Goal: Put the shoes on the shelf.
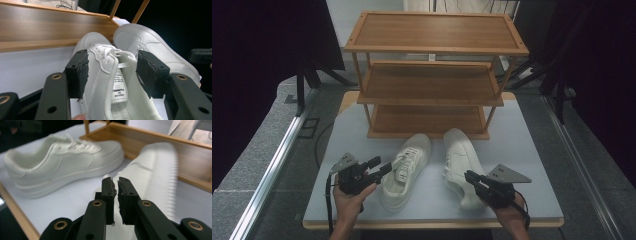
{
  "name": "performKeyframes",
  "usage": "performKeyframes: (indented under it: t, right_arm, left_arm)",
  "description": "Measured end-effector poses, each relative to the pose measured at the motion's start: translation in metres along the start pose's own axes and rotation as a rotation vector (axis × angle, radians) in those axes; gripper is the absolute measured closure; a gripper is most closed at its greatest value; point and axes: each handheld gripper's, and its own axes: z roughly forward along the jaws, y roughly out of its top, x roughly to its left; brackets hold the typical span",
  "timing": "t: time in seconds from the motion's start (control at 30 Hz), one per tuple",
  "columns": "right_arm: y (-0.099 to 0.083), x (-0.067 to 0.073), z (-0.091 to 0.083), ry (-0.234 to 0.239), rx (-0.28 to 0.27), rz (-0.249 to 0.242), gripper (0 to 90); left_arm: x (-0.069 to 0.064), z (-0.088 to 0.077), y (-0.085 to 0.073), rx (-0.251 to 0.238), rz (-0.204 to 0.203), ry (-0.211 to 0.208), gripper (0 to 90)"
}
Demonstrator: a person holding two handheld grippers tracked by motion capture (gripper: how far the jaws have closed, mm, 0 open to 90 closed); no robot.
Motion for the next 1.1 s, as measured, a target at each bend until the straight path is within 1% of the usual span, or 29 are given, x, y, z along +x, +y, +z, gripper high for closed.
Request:
performKeyframes:
  t: [0.03, 0.1, 0.23, 0.27, 0.37, 0.43, 0.5, 0.6, 0.7, 0.8, 0.87, 0.93, 1.0, 1.07, 1.1]
  right_arm:
    - [-0.001, 0.002, 0.003, 0.008, 0.010, -0.009, 83.1]
    - [-0.002, 0.004, 0.008, 0.021, 0.027, -0.007, 83.0]
    - [-0.004, 0.002, 0.018, 0.034, 0.061, -0.008, 82.9]
    - [-0.004, 0.002, 0.021, 0.037, 0.062, -0.007, 82.9]
    - [-0.004, 0.003, 0.023, 0.046, 0.065, -0.008, 83.2]
    - [-0.004, 0.004, 0.023, 0.042, 0.067, -0.013, 83.7]
    - [-0.004, 0.005, 0.022, 0.047, 0.074, -0.017, 84.7]
    - [-0.005, 0.009, 0.023, 0.053, 0.096, -0.040, 87.0]
    - [-0.007, 0.011, 0.024, 0.052, 0.110, -0.041, 89.0]
    - [-0.009, 0.016, 0.023, 0.051, 0.132, -0.063, 89.5]
    - [-0.012, 0.019, 0.025, 0.037, 0.163, -0.090, 89.6]
    - [-0.014, 0.019, 0.025, 0.037, 0.170, -0.093, 89.8]
    - [-0.014, 0.015, 0.023, 0.041, 0.159, -0.071, 89.8]
    - [-0.012, 0.009, 0.018, 0.022, 0.147, -0.068, 89.8]
    - [-0.011, 0.006, 0.014, 0.016, 0.137, -0.057, 89.8]
  left_arm:
    - [0.000, -0.002, 0.001, -0.009, -0.001, -0.002, 43.3]
    - [0.000, -0.004, 0.001, -0.022, -0.006, -0.001, 43.3]
    - [0.004, -0.006, -0.002, -0.014, -0.016, 0.008, 43.3]
    - [0.004, -0.006, -0.002, -0.014, -0.016, 0.008, 43.3]
    - [0.006, -0.008, -0.003, -0.013, -0.034, 0.008, 43.3]
    - [0.005, -0.007, -0.003, -0.011, -0.031, 0.006, 43.2]
    - [0.004, -0.005, -0.003, 0.000, -0.029, 0.005, 43.2]
    - [0.003, 0.000, -0.005, 0.013, -0.027, 0.002, 43.2]
    - [0.000, 0.003, -0.005, 0.024, -0.023, -0.003, 43.2]
    - [-0.003, 0.005, -0.003, 0.028, -0.018, -0.016, 43.2]
    - [-0.005, 0.006, -0.002, 0.027, -0.012, -0.018, 43.2]
    - [-0.007, 0.006, -0.001, 0.028, -0.011, -0.022, 43.2]
    - [-0.007, 0.007, -0.002, 0.033, -0.009, -0.020, 43.1]
    - [-0.005, 0.007, -0.003, 0.039, -0.010, -0.016, 43.1]
    - [-0.005, 0.006, -0.004, 0.042, -0.012, -0.013, 43.0]
